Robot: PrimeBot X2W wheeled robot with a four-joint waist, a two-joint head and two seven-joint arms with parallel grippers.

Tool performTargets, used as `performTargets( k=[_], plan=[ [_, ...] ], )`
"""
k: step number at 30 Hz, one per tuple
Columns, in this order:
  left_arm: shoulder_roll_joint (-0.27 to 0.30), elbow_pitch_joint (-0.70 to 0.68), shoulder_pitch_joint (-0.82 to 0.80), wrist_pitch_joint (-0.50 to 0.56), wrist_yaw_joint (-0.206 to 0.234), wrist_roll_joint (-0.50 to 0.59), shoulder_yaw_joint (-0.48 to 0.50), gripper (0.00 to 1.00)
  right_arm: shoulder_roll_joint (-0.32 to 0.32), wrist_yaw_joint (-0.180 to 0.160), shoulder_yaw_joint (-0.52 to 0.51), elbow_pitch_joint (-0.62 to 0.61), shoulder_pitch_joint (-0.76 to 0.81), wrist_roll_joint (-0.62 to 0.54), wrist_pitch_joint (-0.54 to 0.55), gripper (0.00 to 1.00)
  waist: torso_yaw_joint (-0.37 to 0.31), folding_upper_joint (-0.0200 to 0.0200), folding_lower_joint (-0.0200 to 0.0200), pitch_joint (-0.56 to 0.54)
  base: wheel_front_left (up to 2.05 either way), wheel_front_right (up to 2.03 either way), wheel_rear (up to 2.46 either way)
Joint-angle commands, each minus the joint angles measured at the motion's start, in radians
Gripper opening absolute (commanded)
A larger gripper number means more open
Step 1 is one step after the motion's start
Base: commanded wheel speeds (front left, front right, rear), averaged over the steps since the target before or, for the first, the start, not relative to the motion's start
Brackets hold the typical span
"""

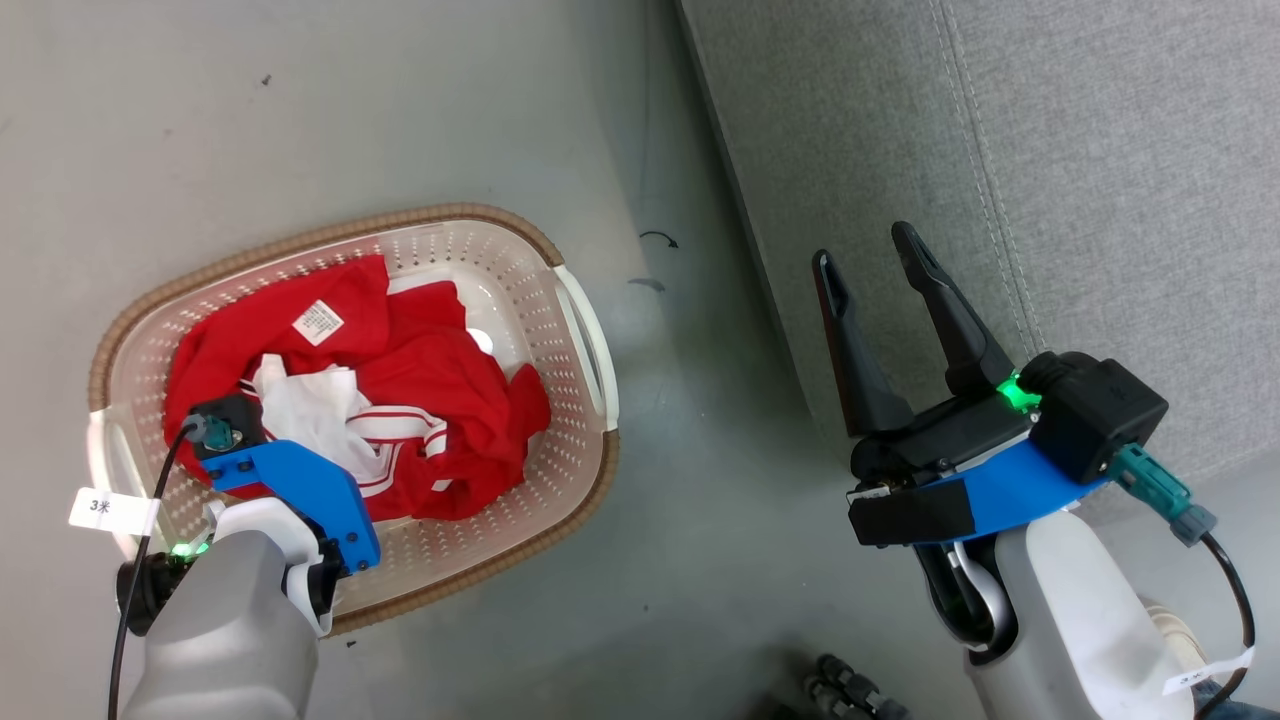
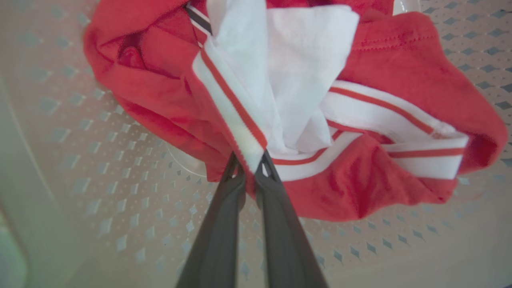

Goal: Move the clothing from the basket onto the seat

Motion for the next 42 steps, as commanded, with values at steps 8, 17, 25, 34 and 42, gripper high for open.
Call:
performTargets(
  k=[8,17,25,34,42],
  plan=[
    [-0.011,0.005,0.008,0.003,-0.039,-0.037,0.01,0.0,-0.002,0.0,-0.009,0.016,-0.016,-0.016,-0.004,1.0,0.029,0.0,-0.0001,-0.069,0.0,0.0,0.0],
    [-0.056,0.006,0.043,-0.024,-0.116,-0.079,0.014,0.0,-0.002,0.0,-0.037,0.045,0.022,-0.048,-0.004,1.0,0.103,0.0,-0.0001,-0.216,0.0,0.0,0.0],
    [-0.089,-0.033,0.055,-0.069,-0.164,-0.125,-0.048,0.0,-0.002,0.0,-0.065,0.092,0.083,-0.088,-0.004,1.0,0.18,0.0,-0.0001,-0.392,0.0,0.0,0.0],
    [-0.09,-0.326,0.156,-0.071,-0.12,-0.35,-0.314,0.0,-0.002,0.0,-0.089,0.126,0.163,-0.117,-0.004,1.0,0.241,0.0,-0.0001,-0.553,0.0,0.0,0.0],
    [-0.09,-0.51,0.125,-0.116,-0.062,-0.428,-0.466,0.0,-0.002,0.0,-0.097,0.143,0.208,-0.134,-0.004,1.0,0.276,0.0,-0.0001,-0.637,0.0,0.0,0.0]
  ],
)
